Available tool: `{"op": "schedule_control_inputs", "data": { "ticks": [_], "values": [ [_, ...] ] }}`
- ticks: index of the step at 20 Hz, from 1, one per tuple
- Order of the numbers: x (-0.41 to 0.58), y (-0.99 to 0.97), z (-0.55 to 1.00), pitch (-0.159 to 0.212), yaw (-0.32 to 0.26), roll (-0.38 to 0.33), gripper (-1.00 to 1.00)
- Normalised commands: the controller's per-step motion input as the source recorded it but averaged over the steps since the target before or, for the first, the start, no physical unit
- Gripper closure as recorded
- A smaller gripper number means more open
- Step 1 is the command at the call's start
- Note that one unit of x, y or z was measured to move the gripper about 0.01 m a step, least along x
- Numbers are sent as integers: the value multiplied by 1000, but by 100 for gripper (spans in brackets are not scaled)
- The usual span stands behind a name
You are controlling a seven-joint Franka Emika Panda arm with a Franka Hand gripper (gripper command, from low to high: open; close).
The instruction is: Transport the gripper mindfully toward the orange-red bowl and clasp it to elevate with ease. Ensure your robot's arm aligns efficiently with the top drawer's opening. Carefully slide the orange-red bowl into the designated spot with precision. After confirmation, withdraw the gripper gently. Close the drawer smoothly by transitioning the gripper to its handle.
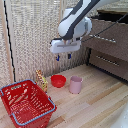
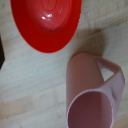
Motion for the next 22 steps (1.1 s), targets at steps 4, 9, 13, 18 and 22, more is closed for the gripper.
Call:
{"op": "schedule_control_inputs", "data": {
  "ticks": [4, 9, 13, 18, 22],
  "values": [
    [314, -92, -389, 99, -19, 6, -100],
    [379, -2, -371, 193, -48, 1, -100],
    [465, 0, -284, 104, -67, 15, -100],
    [434, 0, -214, 15, -56, 6, -100],
    [247, -4, -249, -3, -25, 0, -100]
  ]
}}
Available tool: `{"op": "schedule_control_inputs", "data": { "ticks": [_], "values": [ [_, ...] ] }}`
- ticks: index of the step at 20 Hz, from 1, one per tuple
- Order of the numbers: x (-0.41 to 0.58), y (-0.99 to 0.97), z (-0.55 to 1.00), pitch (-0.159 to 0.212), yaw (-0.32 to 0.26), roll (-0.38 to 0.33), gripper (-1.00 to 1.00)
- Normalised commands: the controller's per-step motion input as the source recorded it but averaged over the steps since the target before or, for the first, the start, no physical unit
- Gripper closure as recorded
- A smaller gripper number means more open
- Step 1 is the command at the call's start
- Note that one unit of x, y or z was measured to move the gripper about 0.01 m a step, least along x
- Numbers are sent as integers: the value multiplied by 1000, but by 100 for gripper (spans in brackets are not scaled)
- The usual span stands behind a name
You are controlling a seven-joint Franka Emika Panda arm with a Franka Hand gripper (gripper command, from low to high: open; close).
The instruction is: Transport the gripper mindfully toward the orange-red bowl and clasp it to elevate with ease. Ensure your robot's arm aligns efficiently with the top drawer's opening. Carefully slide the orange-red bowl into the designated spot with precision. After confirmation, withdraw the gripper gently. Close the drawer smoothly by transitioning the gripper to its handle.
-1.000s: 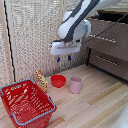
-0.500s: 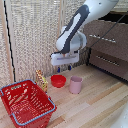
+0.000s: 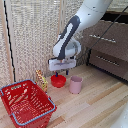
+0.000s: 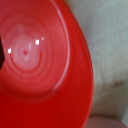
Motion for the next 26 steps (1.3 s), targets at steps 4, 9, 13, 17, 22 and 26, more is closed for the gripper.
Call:
{"op": "schedule_control_inputs", "data": {
  "ticks": [4, 9, 13, 17, 22, 26],
  "values": [
    [-5, 0, -266, 24, -42, -7, -100],
    [-16, 0, -117, 35, -48, 0, 100],
    [0, 15, 0, 0, -17, 0, 100],
    [41, 4, 0, 0, 0, 0, 100],
    [2, 11, 25, 12, -13, 0, 100],
    [47, 1, 306, 108, -73, -2, 100]
  ]
}}
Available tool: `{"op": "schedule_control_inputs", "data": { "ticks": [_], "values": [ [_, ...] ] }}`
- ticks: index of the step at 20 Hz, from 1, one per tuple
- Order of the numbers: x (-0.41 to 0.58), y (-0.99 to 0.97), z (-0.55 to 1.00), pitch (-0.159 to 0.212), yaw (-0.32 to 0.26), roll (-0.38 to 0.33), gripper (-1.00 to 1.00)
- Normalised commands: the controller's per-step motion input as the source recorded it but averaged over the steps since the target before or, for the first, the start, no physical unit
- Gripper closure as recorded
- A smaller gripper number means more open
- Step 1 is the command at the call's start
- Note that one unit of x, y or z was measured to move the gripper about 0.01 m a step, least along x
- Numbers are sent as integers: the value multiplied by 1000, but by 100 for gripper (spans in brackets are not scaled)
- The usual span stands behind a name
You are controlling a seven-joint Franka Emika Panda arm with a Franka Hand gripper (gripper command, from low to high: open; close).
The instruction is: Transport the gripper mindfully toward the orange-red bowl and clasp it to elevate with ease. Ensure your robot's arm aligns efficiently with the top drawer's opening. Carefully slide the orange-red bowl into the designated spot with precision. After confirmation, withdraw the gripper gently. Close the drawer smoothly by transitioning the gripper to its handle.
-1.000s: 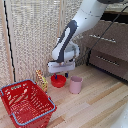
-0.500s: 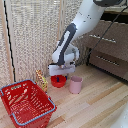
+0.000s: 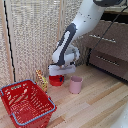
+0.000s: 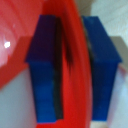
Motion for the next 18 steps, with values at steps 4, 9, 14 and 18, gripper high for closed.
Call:
{"op": "schedule_control_inputs", "data": {
  "ticks": [4, 9, 14, 18],
  "values": [
    [141, -34, 517, 102, -31, -1, 100],
    [72, -36, 608, 62, -19, 0, 100],
    [25, 0, 591, 1, -39, -22, 100],
    [1, 0, 611, -11, -52, -33, 100]
  ]
}}
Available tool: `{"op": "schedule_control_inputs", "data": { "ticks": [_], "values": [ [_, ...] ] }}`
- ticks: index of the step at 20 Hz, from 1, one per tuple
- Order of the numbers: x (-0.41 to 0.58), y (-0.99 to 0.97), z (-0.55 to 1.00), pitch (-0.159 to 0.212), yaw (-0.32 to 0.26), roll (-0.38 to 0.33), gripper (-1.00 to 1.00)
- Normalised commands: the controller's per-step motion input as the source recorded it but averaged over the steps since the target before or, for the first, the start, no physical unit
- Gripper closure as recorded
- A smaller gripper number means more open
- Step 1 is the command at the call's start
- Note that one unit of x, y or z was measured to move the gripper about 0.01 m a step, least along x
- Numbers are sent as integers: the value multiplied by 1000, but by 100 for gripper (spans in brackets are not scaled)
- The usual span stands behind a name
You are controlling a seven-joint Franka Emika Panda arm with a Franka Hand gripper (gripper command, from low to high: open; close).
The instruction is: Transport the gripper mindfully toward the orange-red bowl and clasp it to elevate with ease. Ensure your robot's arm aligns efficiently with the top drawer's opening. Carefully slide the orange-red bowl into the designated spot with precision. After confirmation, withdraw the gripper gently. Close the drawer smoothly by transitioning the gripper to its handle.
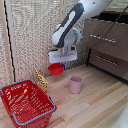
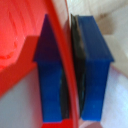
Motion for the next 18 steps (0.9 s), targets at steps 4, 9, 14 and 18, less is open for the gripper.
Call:
{"op": "schedule_control_inputs", "data": {
  "ticks": [4, 9, 14, 18],
  "values": [
    [45, 0, 614, -6, -39, -27, 100],
    [0, 22, 661, -6, -73, -56, 100],
    [0, 0, 747, 0, -70, -70, 100],
    [0, 11, 785, -9, -84, -79, 100]
  ]
}}
